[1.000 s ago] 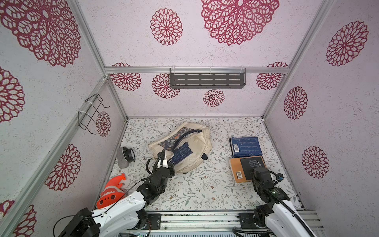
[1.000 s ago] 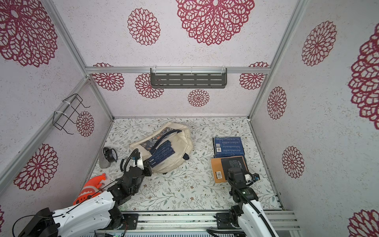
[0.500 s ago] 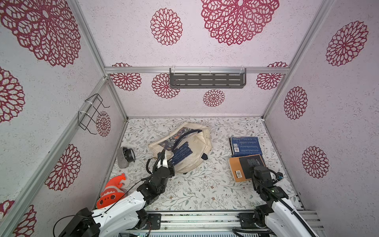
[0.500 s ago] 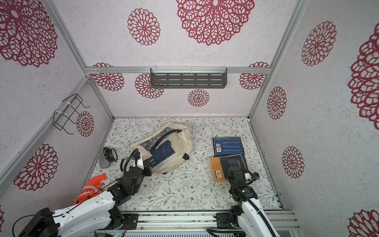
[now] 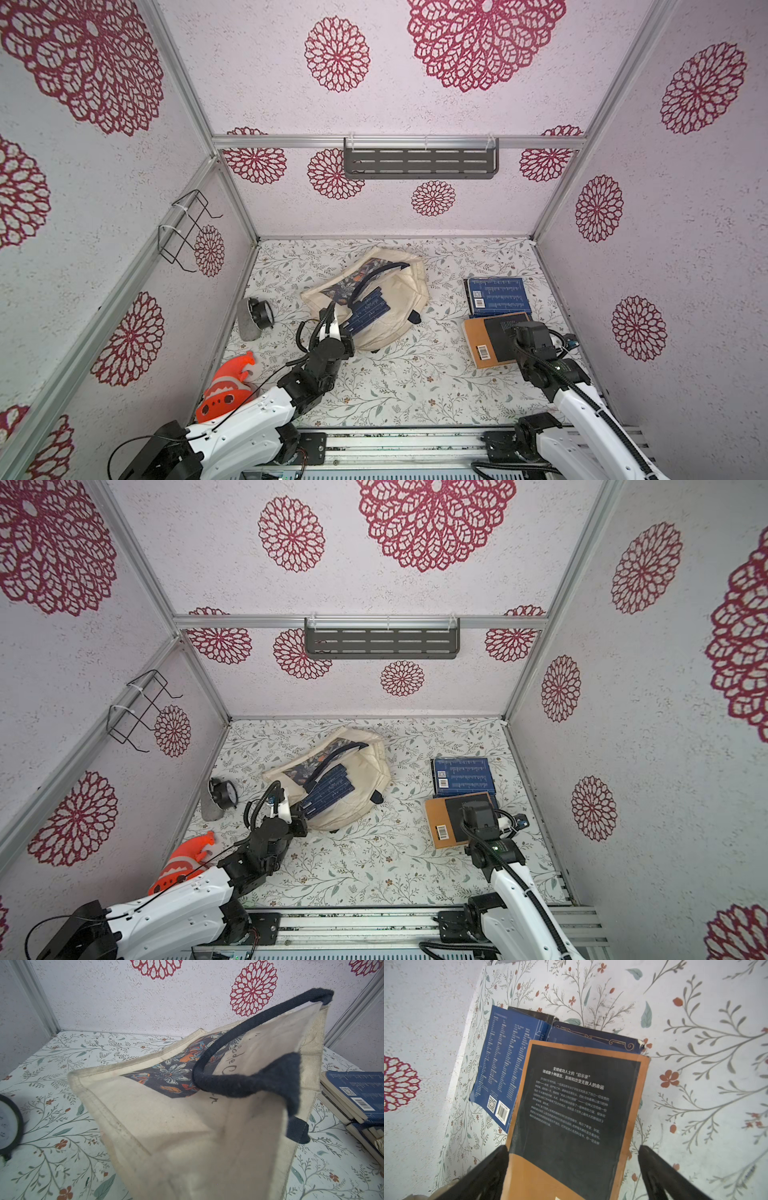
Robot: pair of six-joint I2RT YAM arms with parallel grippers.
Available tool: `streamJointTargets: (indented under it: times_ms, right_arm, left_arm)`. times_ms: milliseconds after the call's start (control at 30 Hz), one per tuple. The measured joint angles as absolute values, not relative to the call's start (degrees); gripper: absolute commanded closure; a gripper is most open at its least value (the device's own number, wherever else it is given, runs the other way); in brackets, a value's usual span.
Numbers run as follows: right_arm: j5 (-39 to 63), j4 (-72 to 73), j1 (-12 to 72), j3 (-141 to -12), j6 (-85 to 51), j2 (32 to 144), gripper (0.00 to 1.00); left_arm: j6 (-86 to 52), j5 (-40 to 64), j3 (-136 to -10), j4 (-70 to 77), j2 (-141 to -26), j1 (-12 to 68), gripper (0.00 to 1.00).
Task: Take out the books from the canvas bag
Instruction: Place the book on the book, then pick up the book from the canvas bag.
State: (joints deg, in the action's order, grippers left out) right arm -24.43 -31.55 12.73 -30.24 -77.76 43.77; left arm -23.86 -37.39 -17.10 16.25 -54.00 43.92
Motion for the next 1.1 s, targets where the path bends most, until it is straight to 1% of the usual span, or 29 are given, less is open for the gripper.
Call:
streamJointTargets:
  times_ms: [267, 500, 600, 700, 833, 1100]
  right_arm:
    - [-23.0, -32.9, 12.6, -32.3, -72.2, 45.7, 0.01]
    - [-16.2, -22.9, 14.1, -32.2, -63.3, 43.5, 0.02]
    - [-15.2, -17.6, 18.5, -32.2, -60.9, 43.7, 0.02]
    - [-15.8, -13.0, 25.1, -32.2, -58.9, 46.1, 0.04]
    - [-16.9, -7.6, 33.5, -32.9, -57.6, 52.3, 0.08]
    - [-22.7, 2.6, 47.6, -36.0, -56.5, 63.5, 0.1]
  left_arm:
    - [-23.8, -37.0, -17.1, 16.3, -53.6, 43.9, 1.0]
    - [-23.1, -36.4, -15.8, 16.9, -51.6, 43.7, 1.0]
    - [-22.5, -35.9, -14.8, 17.5, -50.5, 43.7, 1.0]
    - [-21.8, -35.0, -13.6, 18.7, -49.5, 43.7, 1.0]
    - [-20.7, -33.8, -12.2, 20.5, -48.8, 43.7, 1.0]
    - [-18.6, -31.7, -10.4, 23.2, -47.6, 44.5, 1.0]
